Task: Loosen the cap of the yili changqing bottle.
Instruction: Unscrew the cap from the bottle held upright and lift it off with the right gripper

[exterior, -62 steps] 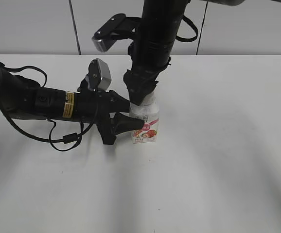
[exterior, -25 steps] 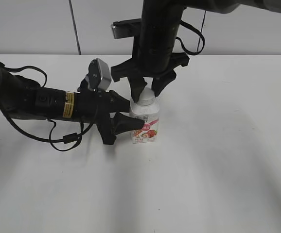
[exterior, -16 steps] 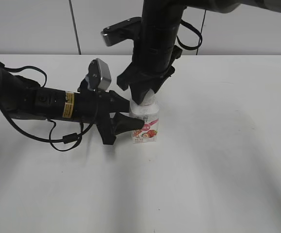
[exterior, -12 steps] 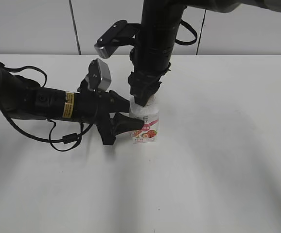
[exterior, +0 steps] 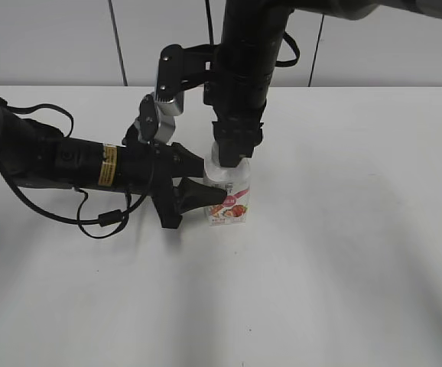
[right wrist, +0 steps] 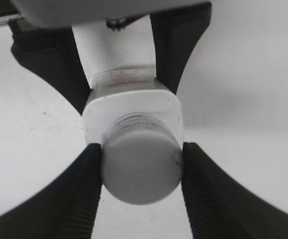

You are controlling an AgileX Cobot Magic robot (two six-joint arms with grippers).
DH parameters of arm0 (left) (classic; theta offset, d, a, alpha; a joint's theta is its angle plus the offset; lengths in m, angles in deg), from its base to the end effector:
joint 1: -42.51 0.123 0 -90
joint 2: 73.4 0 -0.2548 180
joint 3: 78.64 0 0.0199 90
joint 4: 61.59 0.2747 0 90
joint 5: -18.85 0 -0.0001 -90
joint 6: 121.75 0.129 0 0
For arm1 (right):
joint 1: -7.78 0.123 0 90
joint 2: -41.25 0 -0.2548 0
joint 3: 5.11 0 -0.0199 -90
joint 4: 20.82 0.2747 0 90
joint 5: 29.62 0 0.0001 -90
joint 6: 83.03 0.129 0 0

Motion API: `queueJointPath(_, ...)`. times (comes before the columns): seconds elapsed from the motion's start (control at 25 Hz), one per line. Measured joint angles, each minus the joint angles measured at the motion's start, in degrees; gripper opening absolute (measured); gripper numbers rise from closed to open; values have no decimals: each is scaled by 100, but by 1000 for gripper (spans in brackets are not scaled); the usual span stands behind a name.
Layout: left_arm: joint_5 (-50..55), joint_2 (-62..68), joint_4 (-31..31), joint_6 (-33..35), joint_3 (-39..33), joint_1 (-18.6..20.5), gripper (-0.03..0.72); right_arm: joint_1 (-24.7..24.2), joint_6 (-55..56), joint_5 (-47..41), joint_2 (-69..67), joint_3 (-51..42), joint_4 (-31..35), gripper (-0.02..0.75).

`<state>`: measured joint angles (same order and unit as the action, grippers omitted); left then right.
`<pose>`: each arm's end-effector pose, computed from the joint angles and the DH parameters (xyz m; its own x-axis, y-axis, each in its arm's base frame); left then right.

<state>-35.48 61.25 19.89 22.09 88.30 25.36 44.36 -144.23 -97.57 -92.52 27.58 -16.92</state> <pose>0.3478 -0.2157 0.0273 -0.0814 0.4209 -0.9035 0.9841 0.1776 -0.0059 0.3759 0.2891 0.1473 0.1248 -0.9808 -0.1498 -0.9854 -0.1049 -0.1339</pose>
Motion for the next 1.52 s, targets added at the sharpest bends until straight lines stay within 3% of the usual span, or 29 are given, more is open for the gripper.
queueJointPath(0.12, 5, 0, 0, 0, 0, 0, 373, 0, -3, 0, 0, 0, 60, 400)
queueJointPath(0.28, 0, 0, 0, 0, 4, 0, 373, 0, 190, 11, -5, 0, 168, 540)
queueJointPath(0.36, 0, 0, 0, 0, 4, 0, 373, 0, 307, 13, -5, 0, 293, 568)
queueJointPath(0.64, 0, 0, 1, 0, 4, 0, 373, 0, 1693, -65, 147, 298, 364, 574)
queueJointPath(0.96, 0, 0, 1, 0, 4, 0, 373, 0, 6019, -135, 219, 325, 106, 571)
queueJointPath(1.04, 0, 0, 1, 0, 4, 0, 373, 0, 6646, -135, 201, 325, 33, 561)
queueJointPath(1.52, 0, 0, 1, 0, 4, 0, 373, 0, 7120, -167, -165, 325, -2, 512)
